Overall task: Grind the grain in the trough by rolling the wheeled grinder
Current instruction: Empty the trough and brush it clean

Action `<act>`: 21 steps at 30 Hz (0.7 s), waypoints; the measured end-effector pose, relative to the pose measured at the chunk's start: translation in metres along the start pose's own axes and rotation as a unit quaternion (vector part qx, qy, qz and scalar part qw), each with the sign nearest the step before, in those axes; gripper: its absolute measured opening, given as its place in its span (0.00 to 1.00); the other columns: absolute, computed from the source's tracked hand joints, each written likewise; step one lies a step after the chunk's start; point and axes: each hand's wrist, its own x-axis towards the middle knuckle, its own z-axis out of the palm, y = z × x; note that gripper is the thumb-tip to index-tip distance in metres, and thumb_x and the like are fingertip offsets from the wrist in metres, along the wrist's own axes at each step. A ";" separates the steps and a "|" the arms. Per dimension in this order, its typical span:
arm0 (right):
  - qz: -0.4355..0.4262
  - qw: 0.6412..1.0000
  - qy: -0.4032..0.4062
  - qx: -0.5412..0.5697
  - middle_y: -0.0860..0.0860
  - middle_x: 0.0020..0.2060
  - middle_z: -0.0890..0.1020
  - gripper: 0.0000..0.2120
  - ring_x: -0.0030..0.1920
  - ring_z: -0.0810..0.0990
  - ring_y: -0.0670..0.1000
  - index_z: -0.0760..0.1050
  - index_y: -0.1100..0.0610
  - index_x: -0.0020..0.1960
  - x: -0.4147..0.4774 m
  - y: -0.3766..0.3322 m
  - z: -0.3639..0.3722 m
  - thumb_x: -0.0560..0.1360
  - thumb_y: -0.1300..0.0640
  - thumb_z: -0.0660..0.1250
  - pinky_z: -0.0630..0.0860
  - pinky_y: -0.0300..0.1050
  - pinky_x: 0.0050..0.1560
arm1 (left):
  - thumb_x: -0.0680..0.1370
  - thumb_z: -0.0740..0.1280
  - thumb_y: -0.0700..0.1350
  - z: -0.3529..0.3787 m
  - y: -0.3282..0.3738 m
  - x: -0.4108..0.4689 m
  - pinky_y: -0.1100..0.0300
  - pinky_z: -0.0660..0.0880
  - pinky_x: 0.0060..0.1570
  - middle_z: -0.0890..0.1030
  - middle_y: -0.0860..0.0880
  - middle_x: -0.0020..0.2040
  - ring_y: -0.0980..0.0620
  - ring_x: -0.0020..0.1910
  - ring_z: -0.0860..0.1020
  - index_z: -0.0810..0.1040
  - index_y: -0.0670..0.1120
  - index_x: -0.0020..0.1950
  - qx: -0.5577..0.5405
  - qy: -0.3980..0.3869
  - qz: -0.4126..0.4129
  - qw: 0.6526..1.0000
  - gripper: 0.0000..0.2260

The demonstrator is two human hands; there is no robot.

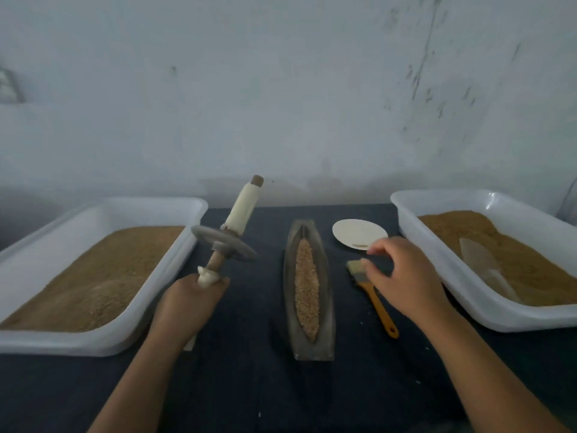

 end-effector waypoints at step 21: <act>0.158 0.953 -0.179 -0.186 0.46 0.34 0.79 0.16 0.33 0.78 0.48 0.71 0.47 0.43 -0.030 0.031 0.047 0.79 0.35 0.65 0.71 0.46 0.31 | 0.82 0.58 0.63 0.023 0.001 0.016 0.52 0.72 0.39 0.81 0.51 0.43 0.50 0.41 0.78 0.80 0.52 0.49 0.213 -0.014 -0.031 0.976 0.19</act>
